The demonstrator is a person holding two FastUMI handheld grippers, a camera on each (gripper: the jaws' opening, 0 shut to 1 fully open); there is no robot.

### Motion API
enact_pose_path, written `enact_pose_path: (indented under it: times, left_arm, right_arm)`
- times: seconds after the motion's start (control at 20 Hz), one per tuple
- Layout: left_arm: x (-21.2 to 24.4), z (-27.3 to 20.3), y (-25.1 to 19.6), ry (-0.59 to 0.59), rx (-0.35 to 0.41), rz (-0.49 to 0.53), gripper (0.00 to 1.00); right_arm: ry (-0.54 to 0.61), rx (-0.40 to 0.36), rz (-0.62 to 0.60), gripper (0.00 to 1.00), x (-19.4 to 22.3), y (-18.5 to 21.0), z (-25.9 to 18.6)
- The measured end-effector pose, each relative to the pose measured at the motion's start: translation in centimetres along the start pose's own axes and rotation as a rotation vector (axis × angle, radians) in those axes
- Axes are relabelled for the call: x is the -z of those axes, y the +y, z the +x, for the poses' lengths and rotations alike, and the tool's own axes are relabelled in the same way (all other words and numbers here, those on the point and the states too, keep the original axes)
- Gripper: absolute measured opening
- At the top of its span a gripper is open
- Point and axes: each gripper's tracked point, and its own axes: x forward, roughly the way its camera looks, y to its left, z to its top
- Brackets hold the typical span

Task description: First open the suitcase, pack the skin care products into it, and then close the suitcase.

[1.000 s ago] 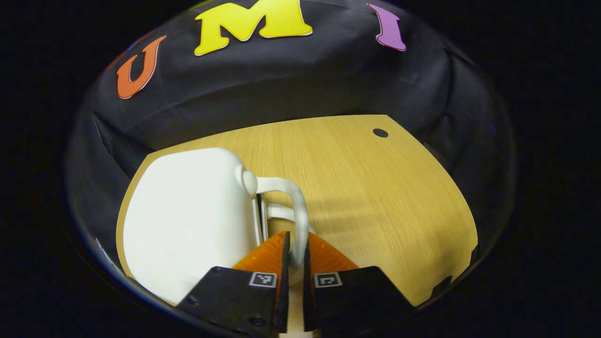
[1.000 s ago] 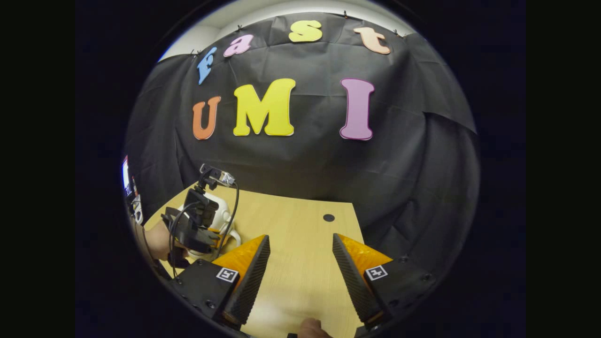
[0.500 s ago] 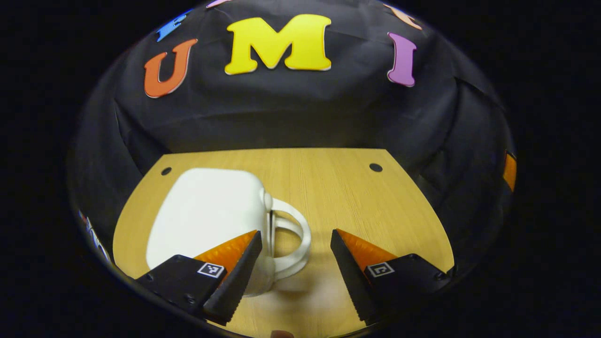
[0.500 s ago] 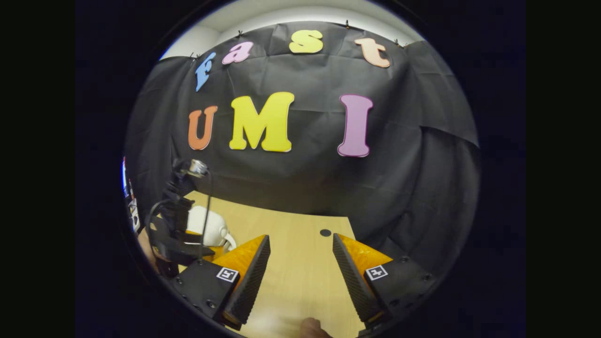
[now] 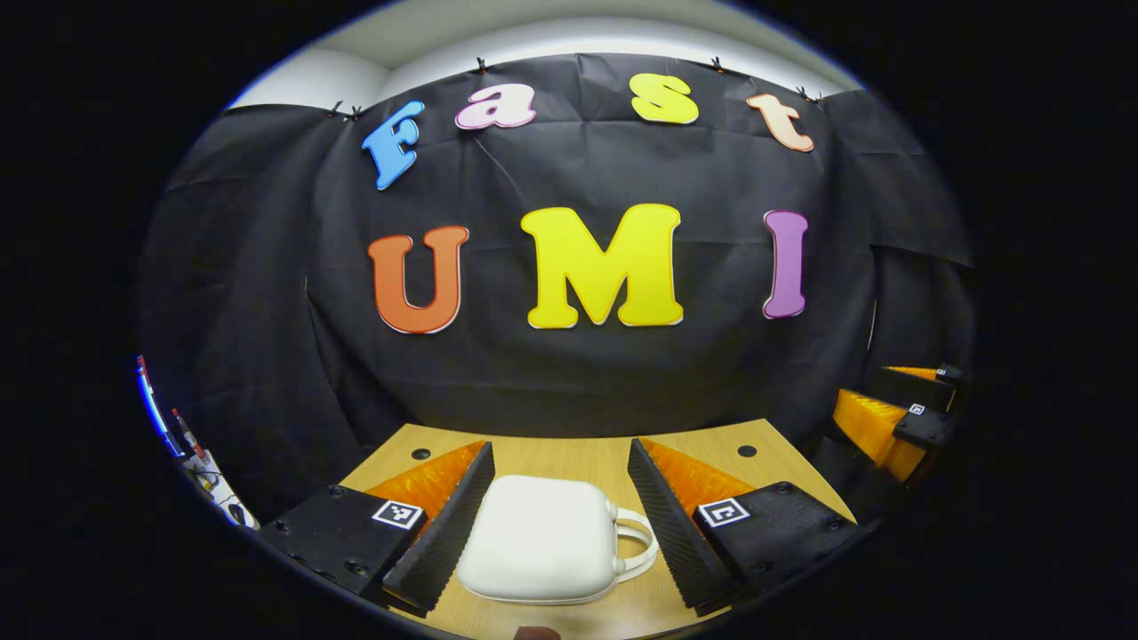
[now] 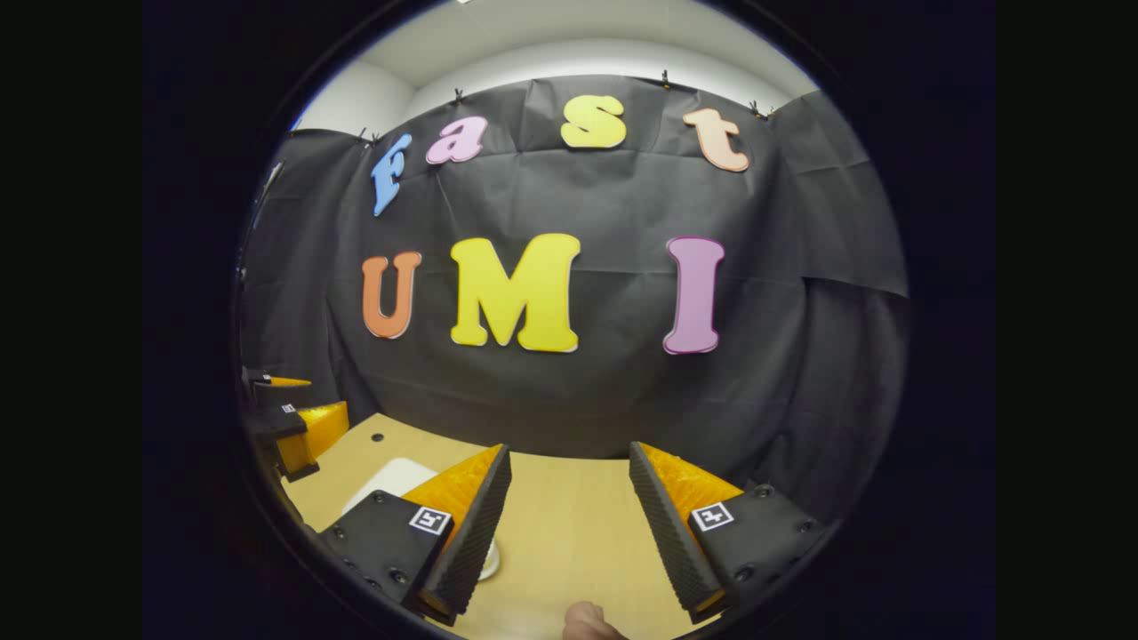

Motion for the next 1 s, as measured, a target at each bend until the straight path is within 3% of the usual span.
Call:
enact_pose_path:
  times: [0.25,0.5,1.0]
  left_arm:
    - [0.0,-2.9,1.2,-0.07,0.007,-0.027,0.96]
    - [0.8,-2.5,1.7,-0.059,0.041,-0.024,0.96]
    - [-0.1,-0.4,1.6,-0.072,0.075,-0.057,0.96]
  right_arm:
    - [-0.005,-0.041,0.0,0.79,1.4,3.8,-1.6]
    - [0.004,-0.085,-0.071,0.79,2.5,7.0,-1.2]
    - [0.006,-0.059,-0.079,0.8,2.7,7.2,0.1]
